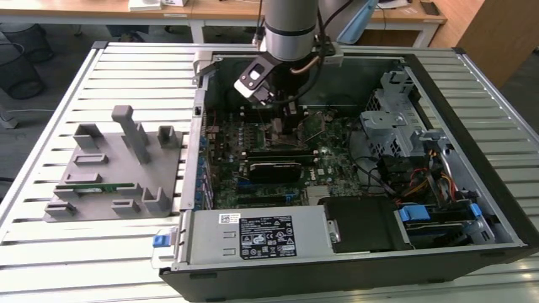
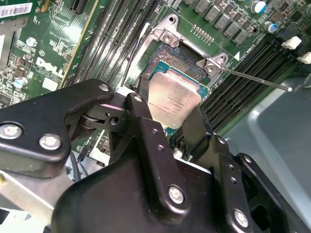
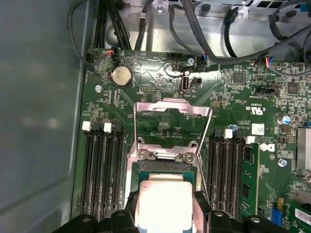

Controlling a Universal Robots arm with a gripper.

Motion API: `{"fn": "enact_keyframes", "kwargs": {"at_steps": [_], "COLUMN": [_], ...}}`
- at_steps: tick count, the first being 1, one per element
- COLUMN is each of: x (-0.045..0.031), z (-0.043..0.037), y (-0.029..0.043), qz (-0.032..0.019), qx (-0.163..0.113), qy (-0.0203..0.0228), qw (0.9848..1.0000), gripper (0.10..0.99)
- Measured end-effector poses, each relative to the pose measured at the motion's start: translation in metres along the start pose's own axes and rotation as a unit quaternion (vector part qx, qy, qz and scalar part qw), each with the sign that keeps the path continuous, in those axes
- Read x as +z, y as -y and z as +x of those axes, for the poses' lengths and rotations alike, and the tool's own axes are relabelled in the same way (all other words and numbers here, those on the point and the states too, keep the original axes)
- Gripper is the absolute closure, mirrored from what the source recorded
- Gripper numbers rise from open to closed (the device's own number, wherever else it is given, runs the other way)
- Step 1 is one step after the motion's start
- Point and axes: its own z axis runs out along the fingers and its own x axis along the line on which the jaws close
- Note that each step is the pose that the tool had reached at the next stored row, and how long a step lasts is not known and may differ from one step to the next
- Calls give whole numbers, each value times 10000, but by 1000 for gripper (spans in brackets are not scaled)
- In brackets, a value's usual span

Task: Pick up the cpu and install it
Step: 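Place the cpu into insertion slot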

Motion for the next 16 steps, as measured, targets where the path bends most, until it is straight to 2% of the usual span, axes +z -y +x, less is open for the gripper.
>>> {"fn": "enact_keyframes", "kwargs": {"at_steps": [16], "x": [168], "z": [0], "y": [10], "qz": [-1], "qx": [107], "qy": [0], "qw": [9999], "gripper": [561]}}
